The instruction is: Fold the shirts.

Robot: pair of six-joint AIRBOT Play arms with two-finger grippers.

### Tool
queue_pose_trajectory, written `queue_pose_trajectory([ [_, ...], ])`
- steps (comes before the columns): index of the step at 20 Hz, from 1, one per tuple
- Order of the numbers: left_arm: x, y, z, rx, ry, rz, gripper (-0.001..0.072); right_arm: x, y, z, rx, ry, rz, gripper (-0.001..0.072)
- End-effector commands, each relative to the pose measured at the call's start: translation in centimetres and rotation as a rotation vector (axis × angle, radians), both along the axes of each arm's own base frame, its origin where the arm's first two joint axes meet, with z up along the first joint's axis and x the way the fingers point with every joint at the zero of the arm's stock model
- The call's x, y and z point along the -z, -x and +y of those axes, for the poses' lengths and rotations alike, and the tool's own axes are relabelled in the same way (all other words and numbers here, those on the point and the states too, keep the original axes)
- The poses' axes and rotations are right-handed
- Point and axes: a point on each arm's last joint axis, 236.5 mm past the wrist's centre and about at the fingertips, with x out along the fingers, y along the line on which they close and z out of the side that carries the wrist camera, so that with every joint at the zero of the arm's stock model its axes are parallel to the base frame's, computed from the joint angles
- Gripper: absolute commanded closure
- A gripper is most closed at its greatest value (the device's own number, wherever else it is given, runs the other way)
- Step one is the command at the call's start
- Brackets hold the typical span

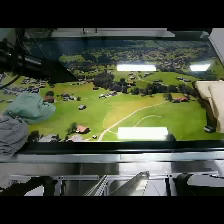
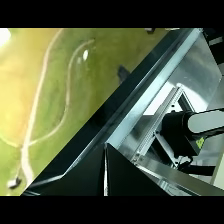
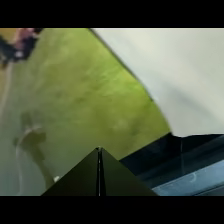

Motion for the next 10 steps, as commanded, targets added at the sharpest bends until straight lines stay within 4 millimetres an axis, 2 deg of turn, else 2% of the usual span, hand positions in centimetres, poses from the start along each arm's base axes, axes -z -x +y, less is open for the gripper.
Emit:
queue_pose_trajectory([
  [1,-2.4,1.6,0.1,-0.001,0.001,-0.046,0.0688,-4.7,-2.6,8.3,-0.207,0.011,-0.14,0.0696],
  [3,-1.8,4.1,0.3,-0.024,0.006,-0.02,0.0688,-6.0,-1.7,14.5,-0.377,0.031,-0.176,0.0696],
  [5,0.1,6.6,0.4,-0.075,0.019,0.029,0.0688,-5.8,0.3,20.7,-0.524,0.028,-0.198,0.0696],
  [7,3.0,9.4,0.6,-0.122,0.029,0.09,0.0687,-3.8,3.2,25.6,-0.637,0.024,-0.207,0.0696],
  [10,8.1,12.3,0.9,-0.204,0.041,0.174,0.0687,1.7,7.9,30.9,-0.743,-0.003,-0.209,0.0695],
])
